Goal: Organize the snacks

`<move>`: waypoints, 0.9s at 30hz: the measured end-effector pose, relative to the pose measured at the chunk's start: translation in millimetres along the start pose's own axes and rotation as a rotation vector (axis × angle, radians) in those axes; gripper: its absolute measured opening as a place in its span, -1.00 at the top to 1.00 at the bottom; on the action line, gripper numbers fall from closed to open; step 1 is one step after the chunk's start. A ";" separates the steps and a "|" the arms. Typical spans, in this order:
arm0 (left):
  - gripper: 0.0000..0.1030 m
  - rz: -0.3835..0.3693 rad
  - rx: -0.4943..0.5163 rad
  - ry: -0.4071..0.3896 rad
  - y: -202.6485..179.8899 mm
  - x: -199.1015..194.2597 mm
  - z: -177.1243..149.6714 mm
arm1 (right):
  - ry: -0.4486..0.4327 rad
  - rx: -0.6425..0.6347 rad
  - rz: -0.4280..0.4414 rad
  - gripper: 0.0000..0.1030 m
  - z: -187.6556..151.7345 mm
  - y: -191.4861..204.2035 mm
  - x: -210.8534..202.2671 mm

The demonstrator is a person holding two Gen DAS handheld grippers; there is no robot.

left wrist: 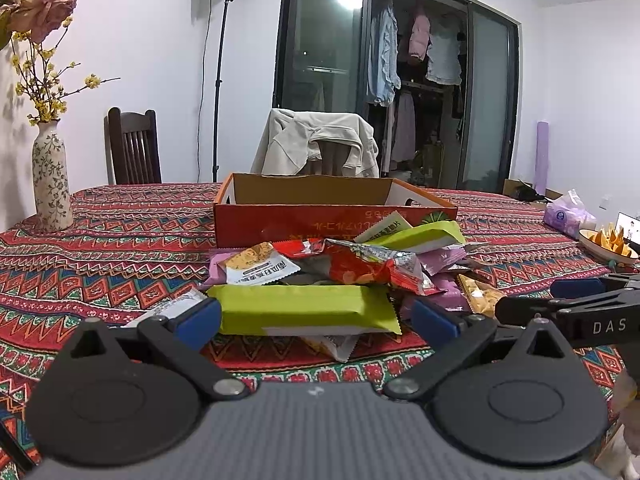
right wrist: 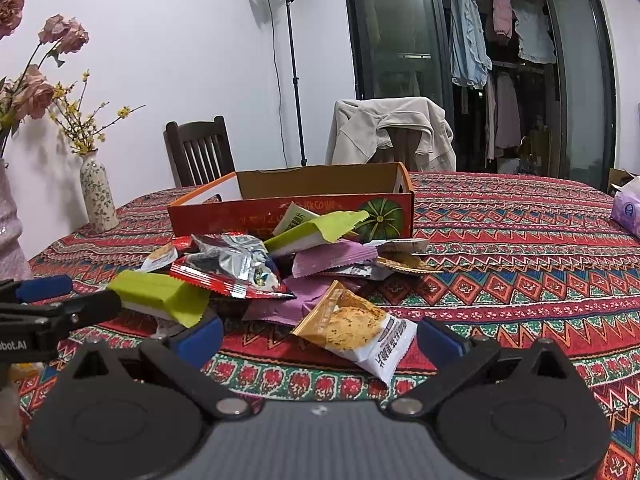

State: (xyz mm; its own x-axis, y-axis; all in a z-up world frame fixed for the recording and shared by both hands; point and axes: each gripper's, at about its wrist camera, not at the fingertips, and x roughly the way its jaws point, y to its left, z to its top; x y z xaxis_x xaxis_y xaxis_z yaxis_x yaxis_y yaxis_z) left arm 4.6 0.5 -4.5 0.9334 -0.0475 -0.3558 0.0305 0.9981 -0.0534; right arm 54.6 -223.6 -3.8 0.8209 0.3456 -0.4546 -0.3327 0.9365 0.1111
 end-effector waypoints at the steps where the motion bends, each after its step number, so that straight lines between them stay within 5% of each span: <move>1: -1.00 0.001 -0.001 0.000 0.3 -0.1 0.0 | -0.001 0.000 0.000 -1.00 0.0 0.0 0.0; 27: -1.00 -0.001 0.000 0.000 -0.2 -0.3 -0.7 | 0.006 0.002 -0.002 -1.00 -0.8 0.5 1.3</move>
State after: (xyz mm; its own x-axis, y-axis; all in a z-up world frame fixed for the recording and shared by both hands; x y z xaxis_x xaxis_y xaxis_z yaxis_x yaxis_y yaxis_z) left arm 4.0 0.3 -5.0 0.9334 -0.0484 -0.3557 0.0314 0.9981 -0.0534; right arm 55.1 -222.8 -5.1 0.8188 0.3430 -0.4604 -0.3299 0.9374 0.1116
